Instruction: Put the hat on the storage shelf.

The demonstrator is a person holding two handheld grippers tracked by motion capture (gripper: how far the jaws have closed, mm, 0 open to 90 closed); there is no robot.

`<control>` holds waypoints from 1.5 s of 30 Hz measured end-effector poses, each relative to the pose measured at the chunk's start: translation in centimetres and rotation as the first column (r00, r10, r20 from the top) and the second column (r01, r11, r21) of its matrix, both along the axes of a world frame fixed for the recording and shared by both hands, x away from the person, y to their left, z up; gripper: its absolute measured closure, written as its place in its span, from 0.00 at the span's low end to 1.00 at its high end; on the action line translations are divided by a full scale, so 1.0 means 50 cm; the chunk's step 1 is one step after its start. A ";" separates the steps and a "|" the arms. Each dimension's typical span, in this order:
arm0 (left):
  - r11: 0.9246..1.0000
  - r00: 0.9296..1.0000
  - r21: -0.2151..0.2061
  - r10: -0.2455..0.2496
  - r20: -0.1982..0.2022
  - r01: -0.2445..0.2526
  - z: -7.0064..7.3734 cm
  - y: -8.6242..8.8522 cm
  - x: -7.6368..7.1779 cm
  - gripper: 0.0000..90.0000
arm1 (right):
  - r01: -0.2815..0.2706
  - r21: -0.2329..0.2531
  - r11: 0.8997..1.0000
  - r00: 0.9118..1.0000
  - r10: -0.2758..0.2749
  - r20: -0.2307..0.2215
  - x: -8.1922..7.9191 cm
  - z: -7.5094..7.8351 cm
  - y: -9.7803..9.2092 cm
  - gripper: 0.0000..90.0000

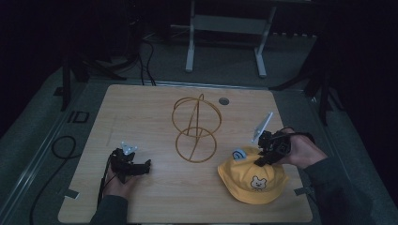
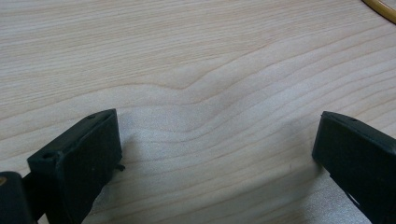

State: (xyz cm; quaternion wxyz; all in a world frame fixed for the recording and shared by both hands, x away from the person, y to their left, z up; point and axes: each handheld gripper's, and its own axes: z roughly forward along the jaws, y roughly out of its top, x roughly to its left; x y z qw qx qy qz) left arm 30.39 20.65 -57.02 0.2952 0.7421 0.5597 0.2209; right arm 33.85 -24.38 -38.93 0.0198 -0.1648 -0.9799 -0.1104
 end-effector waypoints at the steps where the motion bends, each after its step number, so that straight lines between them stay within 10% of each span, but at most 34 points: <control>1: 1.000 1.000 0.000 0.000 0.000 0.000 0.000 0.000 0.000 0.01 | 0.001 0.005 1.000 1.000 -0.001 -0.003 0.002 0.002 -0.002 0.84; 45: 1.000 1.000 0.000 0.000 0.001 0.000 0.000 0.000 0.000 0.01 | 0.066 0.087 0.994 0.997 -0.068 0.029 0.088 0.118 -0.044 0.85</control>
